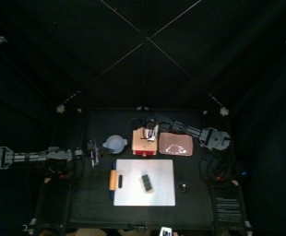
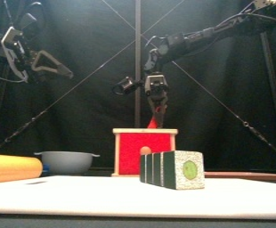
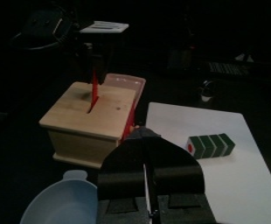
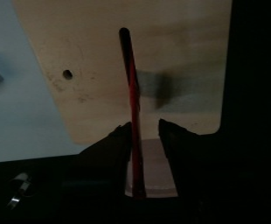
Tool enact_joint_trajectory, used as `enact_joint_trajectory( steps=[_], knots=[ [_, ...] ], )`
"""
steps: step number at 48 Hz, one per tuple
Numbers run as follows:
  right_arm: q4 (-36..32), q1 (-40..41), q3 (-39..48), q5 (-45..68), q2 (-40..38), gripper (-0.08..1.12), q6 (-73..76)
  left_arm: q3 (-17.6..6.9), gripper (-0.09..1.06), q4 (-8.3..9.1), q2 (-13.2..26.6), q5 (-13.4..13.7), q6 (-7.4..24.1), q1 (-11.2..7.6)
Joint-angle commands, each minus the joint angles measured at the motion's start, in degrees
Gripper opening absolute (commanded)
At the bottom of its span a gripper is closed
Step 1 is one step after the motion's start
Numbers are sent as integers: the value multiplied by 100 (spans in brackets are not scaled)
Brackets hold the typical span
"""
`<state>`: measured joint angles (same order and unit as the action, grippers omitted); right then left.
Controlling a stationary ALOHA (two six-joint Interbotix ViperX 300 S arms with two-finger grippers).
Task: Place sushi on board then cut the sushi with the knife then place the pieces on the plate
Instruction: Pick knife at handle with right hand
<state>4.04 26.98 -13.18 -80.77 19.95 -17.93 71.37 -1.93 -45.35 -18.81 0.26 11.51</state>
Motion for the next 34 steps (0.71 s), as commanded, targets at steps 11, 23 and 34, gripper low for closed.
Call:
enact_joint_trajectory(
  steps=[11,23,34],
  knots=[
    [26,-18,-255,0,-88,53,0,-35,0,0,9,-26,0,26],
    [123,-18,-237,-79,-97,31,9,-35,0,-9,9,-26,0,26],
    [167,-18,-237,-167,-132,16,44,-35,0,-9,9,-26,-9,26]
  ],
)
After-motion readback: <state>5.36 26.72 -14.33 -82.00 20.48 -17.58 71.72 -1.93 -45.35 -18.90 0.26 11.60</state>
